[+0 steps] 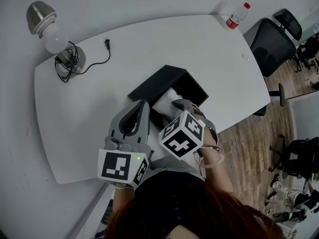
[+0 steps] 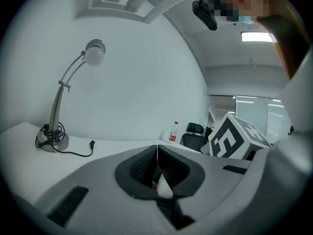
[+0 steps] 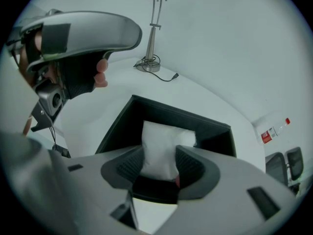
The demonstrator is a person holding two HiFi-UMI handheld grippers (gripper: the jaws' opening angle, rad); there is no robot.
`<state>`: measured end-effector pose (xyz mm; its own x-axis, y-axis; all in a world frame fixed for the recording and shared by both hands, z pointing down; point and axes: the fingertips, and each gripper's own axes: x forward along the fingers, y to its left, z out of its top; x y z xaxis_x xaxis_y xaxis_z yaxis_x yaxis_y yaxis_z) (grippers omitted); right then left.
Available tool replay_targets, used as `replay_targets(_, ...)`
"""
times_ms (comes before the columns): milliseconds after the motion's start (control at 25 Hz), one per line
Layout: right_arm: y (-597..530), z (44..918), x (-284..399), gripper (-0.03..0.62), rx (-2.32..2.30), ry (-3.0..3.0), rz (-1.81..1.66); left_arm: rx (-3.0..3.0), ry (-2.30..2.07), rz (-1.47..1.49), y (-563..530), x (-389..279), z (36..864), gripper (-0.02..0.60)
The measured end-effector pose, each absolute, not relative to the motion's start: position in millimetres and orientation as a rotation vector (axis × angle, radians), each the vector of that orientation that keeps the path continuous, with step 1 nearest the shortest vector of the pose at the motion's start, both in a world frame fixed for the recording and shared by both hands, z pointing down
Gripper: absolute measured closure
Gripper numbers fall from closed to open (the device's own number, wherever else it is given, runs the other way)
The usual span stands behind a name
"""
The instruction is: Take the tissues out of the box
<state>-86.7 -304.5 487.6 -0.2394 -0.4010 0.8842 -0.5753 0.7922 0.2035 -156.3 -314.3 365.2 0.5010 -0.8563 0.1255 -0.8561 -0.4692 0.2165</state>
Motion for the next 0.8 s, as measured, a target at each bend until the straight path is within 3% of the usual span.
replay_targets(800,-294,426,-77,0.381,0.960,-2.050,0.040,2.534,-1.518,-0.012,-268,-150,344,0.560)
